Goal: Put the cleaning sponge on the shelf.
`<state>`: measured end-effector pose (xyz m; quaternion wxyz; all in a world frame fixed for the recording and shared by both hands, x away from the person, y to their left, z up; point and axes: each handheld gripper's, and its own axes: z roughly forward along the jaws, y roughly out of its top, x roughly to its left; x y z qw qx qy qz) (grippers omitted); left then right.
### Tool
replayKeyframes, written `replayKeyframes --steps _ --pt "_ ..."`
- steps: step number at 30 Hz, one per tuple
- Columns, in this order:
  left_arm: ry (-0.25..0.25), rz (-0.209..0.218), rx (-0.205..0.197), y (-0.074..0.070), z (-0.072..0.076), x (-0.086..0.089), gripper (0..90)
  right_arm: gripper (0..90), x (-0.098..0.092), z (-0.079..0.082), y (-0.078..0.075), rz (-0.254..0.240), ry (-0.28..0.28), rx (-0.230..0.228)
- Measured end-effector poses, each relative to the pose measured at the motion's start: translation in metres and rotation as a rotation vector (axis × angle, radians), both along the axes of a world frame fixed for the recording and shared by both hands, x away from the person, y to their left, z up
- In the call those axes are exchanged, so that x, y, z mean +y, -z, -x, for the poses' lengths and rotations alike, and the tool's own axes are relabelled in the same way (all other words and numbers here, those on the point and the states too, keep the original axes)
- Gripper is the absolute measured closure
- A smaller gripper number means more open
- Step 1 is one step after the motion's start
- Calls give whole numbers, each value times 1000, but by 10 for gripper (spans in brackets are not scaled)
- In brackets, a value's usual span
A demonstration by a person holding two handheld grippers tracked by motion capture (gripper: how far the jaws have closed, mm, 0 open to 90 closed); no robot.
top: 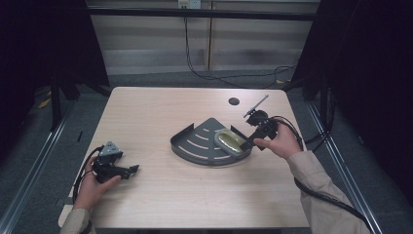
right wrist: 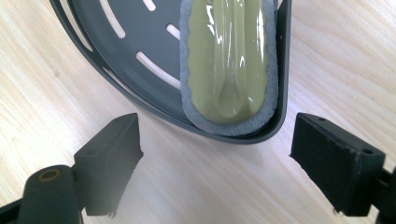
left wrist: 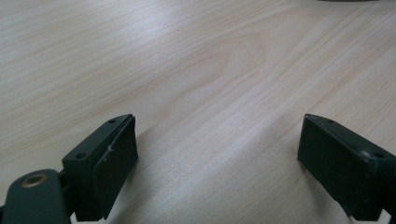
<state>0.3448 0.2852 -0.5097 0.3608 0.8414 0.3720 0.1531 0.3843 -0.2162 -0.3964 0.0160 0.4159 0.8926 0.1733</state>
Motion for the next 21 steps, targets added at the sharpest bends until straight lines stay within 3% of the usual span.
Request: replayKeyframes --steps 11,21 --pt "0 0 0 0 0 0 116 152 -7 16 3 11 -30 -2" --pt "0 0 0 0 0 0 116 152 -16 29 11 -10 -54 16"
